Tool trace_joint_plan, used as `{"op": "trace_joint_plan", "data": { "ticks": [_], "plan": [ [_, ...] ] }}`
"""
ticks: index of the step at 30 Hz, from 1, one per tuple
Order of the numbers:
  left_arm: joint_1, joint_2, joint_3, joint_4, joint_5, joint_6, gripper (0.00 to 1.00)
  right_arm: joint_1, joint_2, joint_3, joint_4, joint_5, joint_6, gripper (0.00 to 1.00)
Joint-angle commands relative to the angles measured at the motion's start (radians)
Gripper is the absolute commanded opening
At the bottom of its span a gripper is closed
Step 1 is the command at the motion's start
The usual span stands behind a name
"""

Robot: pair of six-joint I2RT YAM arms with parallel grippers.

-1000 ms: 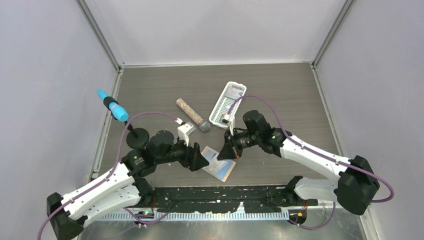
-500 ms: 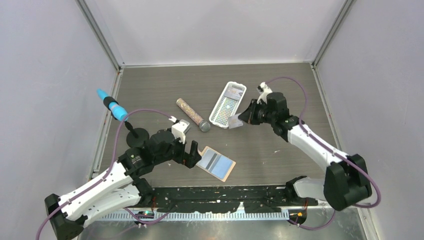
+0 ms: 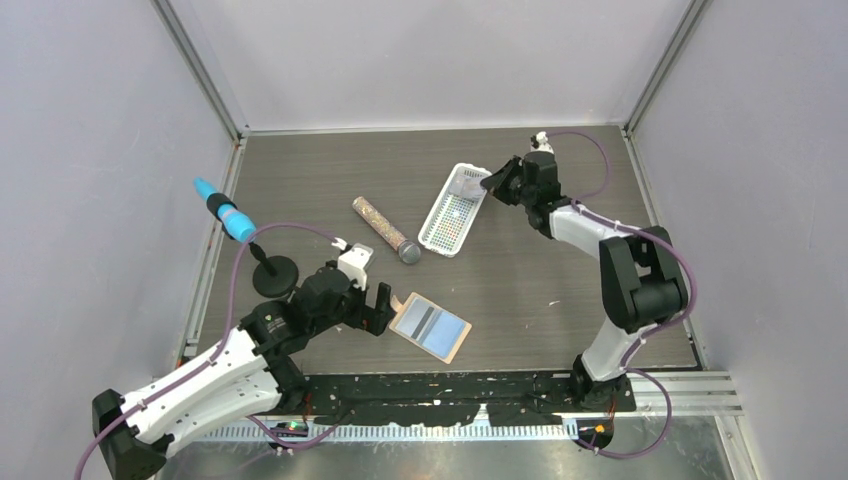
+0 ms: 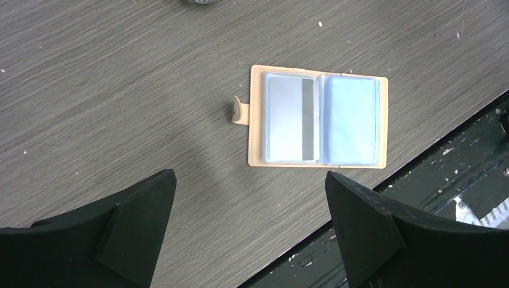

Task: Take the credit cards out of the card holder
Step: Place the credit card in the storage box.

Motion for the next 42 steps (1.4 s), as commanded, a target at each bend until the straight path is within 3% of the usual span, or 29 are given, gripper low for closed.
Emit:
{"op": "trace_joint_plan", "data": {
  "ticks": [1, 16, 32, 42],
  "plan": [
    [0.002, -0.013, -0.005, 0.046, 0.000, -0.018, 0.99, -0.007, 0.079, 0.073, 0.148, 0.060, 0.105, 0.05],
    [0.002, -0.046, -0.023, 0.036, 0.036, -0.038, 1.00, -0.046, 0.284, 0.174, 0.195, 0.083, 0.202, 0.06],
    [0.002, -0.007, -0.039, 0.056, 0.096, -0.064, 1.00, -0.052, 0.317, 0.206, 0.142, 0.095, 0.245, 0.31],
    [0.002, -0.009, -0.047, 0.058, 0.099, -0.081, 1.00, -0.057, 0.290, 0.234, 0.051, 0.116, 0.209, 0.34]
  ]
}}
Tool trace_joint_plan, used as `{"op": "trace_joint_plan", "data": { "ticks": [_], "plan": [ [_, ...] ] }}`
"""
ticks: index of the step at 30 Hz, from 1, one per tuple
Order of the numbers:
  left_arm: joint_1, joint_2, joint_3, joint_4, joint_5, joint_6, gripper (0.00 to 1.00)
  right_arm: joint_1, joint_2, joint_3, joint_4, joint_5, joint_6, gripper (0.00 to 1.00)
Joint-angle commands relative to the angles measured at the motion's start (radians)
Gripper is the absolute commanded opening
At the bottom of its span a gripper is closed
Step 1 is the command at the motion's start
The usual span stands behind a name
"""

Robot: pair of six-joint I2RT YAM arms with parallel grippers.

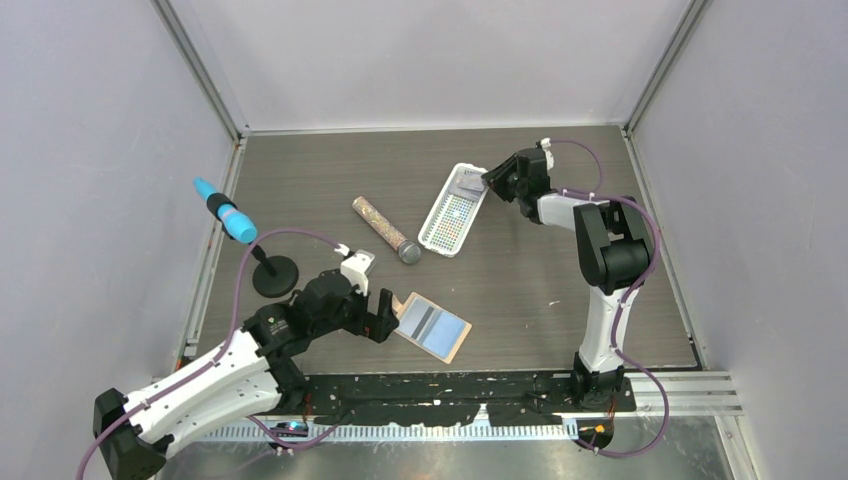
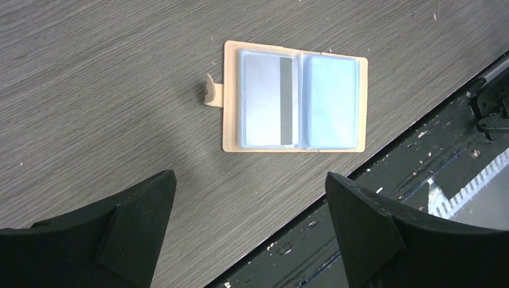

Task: Take the credit cards out of the card holder
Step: Place the credit card in the storage box.

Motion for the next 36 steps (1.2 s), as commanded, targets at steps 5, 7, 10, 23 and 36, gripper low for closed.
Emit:
{"op": "trace_joint_plan", "data": {
  "ticks": [5, 7, 10, 23, 36],
  "plan": [
    [0.002, 0.000, -0.012, 0.052, 0.005, -0.017, 1.00, -0.004, -0.032, 0.090, -0.119, 0.059, -0.055, 0.33],
    [0.002, 0.006, -0.012, 0.054, 0.005, -0.019, 1.00, -0.004, -0.027, 0.103, -0.136, 0.061, -0.058, 0.32],
    [0.002, 0.014, -0.013, 0.057, 0.004, -0.018, 1.00, -0.004, -0.019, 0.128, -0.159, 0.064, -0.069, 0.30],
    [0.002, 0.064, 0.006, 0.068, 0.005, -0.010, 1.00, -0.001, -0.006, 0.164, -0.220, 0.049, -0.088, 0.28],
    [0.002, 0.087, -0.007, 0.052, -0.073, -0.038, 1.00, 0.000, -0.095, 0.172, -0.302, 0.033, -0.184, 0.28]
  ]
}}
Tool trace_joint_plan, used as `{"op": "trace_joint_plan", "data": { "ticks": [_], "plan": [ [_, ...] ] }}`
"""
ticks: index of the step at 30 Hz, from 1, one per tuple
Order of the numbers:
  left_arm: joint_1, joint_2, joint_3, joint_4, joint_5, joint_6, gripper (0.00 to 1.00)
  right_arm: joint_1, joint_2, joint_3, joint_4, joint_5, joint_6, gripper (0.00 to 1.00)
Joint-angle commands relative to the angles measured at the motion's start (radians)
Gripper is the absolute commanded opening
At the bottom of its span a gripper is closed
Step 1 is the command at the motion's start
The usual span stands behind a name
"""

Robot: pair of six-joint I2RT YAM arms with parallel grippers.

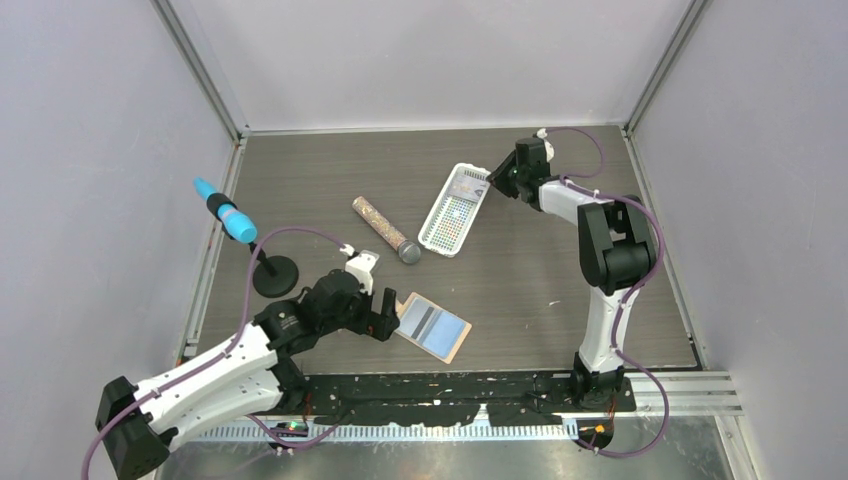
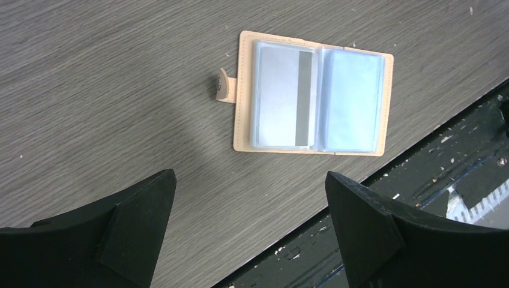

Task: Take the credit cards out of the card holder
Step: Place the credit card in the storage box, then remove the credit card from the card holder.

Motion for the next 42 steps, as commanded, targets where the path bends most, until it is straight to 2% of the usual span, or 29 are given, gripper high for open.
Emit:
{"op": "trace_joint_plan", "data": {
  "ticks": [1, 5, 12, 22, 27, 30, 34, 42],
  "plan": [
    [0.002, 0.027, 0.004, 0.025, -0.065, -0.025, 1.00, 0.001, -0.122, 0.032, -0.046, -0.007, -0.081, 0.29],
    [0.002, 0.081, 0.007, 0.045, -0.053, -0.020, 0.99, 0.004, -0.220, -0.038, -0.061, -0.053, -0.109, 0.32],
    [0.002, 0.194, 0.031, 0.084, -0.015, -0.021, 0.83, 0.038, -0.419, -0.226, -0.098, -0.165, -0.172, 0.35],
    [0.034, 0.364, 0.031, 0.235, 0.108, -0.045, 0.63, 0.142, -0.735, -0.560, -0.129, -0.229, -0.267, 0.37],
    [0.039, 0.448, 0.043, 0.284, 0.147, -0.065, 0.59, 0.194, -0.902, -0.705, -0.127, -0.236, -0.262, 0.37],
    [0.039, 0.476, 0.030, 0.334, 0.184, -0.085, 0.55, 0.219, -0.968, -0.752, -0.142, -0.240, -0.261, 0.38],
    [0.039, 0.498, 0.007, 0.391, 0.272, -0.123, 0.43, 0.230, -1.049, -0.796, -0.189, -0.240, -0.271, 0.38],
    [0.031, 0.488, -0.113, 0.667, 0.413, -0.303, 0.37, 0.232, -1.154, -0.827, -0.253, -0.231, -0.287, 0.38]
  ]
}}
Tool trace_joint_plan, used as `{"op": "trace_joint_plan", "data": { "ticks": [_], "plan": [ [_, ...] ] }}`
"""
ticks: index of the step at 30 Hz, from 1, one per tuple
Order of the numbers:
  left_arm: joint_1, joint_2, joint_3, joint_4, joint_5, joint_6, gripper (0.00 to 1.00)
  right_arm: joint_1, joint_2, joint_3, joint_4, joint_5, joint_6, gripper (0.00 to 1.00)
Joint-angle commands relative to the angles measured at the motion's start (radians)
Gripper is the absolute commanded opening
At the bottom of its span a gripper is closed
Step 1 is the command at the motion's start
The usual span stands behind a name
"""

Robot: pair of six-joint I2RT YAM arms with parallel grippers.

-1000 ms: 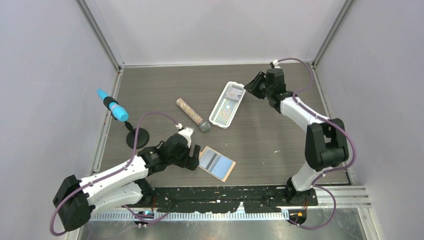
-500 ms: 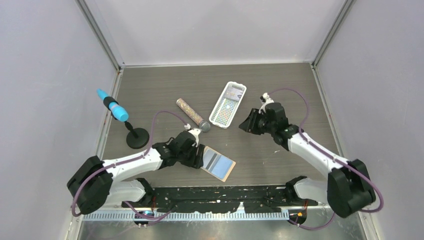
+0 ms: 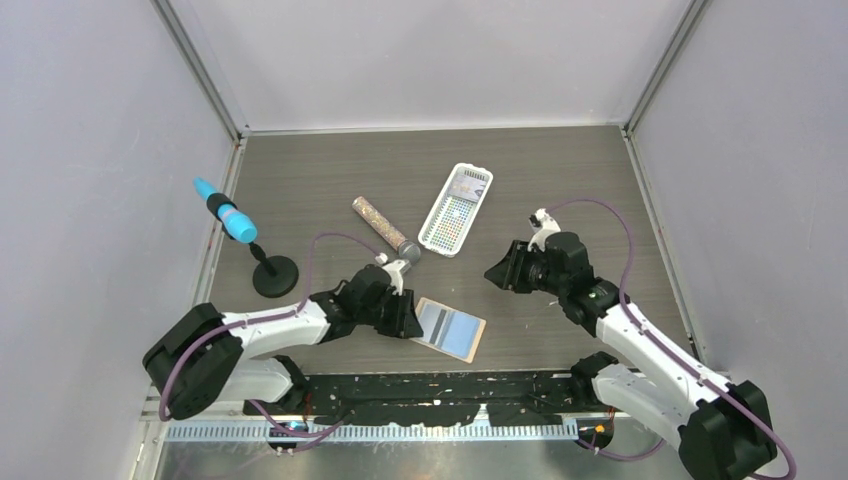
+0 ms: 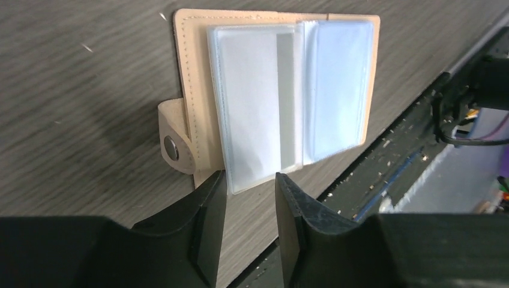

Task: Take the credit cards out of the card holder
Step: Remove the credit card from the card holder.

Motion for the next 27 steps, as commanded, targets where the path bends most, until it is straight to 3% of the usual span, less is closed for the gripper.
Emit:
{"op": "trace_joint_plan", "data": {
  "ticks": [1, 9, 20, 27],
  "plan": [
    [-0.008, -0.010, -0.069, 0.253, 0.107, -0.144, 0.37, 0.006, -0.045, -0.002, -0.036, 0.002, -0.024, 0.38],
    [-0.033, 0.028, -0.129, 0.459, 0.163, -0.256, 0.38, 0.045, -0.101, -0.015, -0.111, 0.035, -0.003, 0.38],
    [-0.034, 0.087, -0.193, 0.713, 0.193, -0.343, 0.42, 0.351, -0.033, -0.001, -0.069, 0.247, 0.182, 0.38],
    [-0.034, 0.164, -0.160, 0.822, 0.260, -0.382, 0.42, 0.411, -0.023, 0.008, -0.078, 0.386, 0.211, 0.39]
  ]
}}
